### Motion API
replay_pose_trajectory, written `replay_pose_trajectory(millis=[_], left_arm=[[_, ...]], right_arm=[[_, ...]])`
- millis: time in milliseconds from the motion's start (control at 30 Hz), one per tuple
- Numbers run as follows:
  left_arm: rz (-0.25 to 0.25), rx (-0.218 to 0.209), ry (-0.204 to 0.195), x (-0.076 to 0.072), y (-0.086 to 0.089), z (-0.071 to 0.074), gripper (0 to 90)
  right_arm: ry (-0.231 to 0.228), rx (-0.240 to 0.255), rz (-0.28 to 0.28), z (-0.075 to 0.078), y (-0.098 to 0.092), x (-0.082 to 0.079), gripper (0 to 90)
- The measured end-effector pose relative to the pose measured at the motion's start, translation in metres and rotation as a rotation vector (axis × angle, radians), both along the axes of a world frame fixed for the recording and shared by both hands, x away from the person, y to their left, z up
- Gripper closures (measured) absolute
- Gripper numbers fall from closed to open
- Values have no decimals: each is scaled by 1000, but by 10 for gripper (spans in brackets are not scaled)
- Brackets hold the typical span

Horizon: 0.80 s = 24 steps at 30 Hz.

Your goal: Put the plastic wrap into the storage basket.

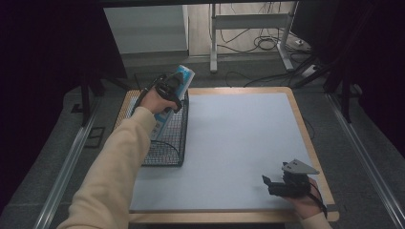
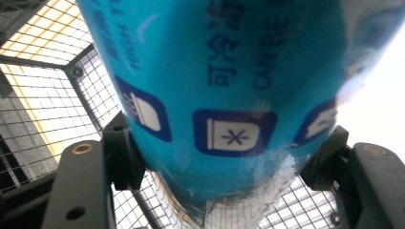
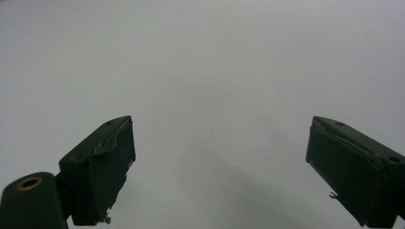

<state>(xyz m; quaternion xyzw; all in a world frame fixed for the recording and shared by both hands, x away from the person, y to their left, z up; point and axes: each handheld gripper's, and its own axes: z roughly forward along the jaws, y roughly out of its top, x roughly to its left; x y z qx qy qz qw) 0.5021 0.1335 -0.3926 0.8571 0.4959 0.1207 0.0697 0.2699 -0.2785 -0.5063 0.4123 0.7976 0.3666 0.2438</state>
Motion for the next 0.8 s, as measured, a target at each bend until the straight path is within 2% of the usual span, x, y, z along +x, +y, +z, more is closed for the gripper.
replay_pose_trajectory(millis=[333, 633, 800], left_arm=[[44, -2, -21, 15, -2, -17, 317], [45, 15, -27, 24, -9, -30, 316], [58, 17, -35, 27, -7, -32, 316]], right_arm=[[-3, -1, 1, 0, 0, 0, 99], [-6, 0, 2, 1, -1, 0, 99], [-5, -1, 2, 1, 0, 0, 99]])
